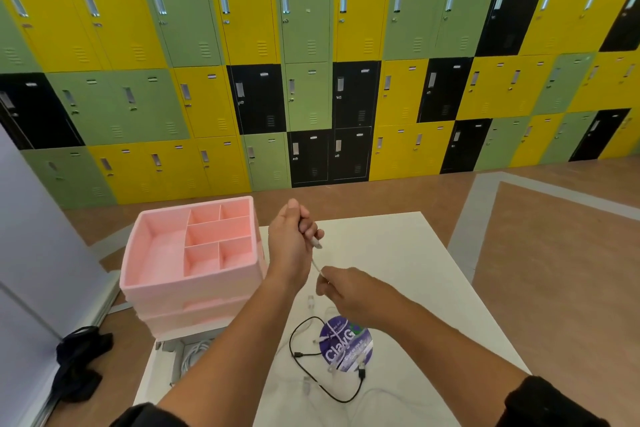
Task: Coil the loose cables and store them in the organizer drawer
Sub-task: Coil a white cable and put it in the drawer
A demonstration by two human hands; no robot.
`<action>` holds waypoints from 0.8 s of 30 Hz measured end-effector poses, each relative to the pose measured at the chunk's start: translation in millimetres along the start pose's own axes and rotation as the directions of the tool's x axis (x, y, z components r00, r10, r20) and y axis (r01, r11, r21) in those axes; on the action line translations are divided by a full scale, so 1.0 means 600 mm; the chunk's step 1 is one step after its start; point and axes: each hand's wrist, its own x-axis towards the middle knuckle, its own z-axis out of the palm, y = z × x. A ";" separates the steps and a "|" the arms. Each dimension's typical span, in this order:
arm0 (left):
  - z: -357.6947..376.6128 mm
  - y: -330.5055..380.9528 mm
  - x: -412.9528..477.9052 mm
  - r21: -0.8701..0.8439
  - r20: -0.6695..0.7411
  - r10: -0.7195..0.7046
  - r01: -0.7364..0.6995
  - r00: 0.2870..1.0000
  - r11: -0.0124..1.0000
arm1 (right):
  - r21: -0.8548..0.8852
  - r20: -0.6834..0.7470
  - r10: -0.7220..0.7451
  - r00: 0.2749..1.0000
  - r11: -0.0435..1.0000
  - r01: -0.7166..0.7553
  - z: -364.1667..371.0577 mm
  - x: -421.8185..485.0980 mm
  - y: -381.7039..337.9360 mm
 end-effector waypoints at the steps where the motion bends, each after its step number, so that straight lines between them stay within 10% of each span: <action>1: -0.009 -0.009 0.000 0.164 -0.003 0.053 -0.051 0.999 0.985 | -0.061 0.004 -0.015 1.000 0.998 0.015 -0.007 -0.002 -0.003; 7: -0.048 -0.040 -0.023 0.685 0.297 0.031 -0.235 0.954 0.690 | -0.268 -0.133 -0.156 0.979 0.957 0.116 -0.077 0.005 -0.016; 14: -0.025 -0.002 -0.035 0.372 0.303 -0.383 0.262 0.873 0.891 | 0.184 -0.233 -0.001 0.972 0.982 0.045 -0.123 0.018 -0.008; 20: -0.026 0.016 -0.032 0.227 0.360 -0.466 0.409 0.808 0.884 | 0.563 -0.280 0.115 0.953 0.824 0.066 -0.124 0.019 -0.002; 24: -0.031 0.017 -0.037 0.266 0.358 -0.502 0.430 0.787 0.863 | 0.504 -0.256 0.143 0.956 0.864 0.005 -0.123 0.021 0.011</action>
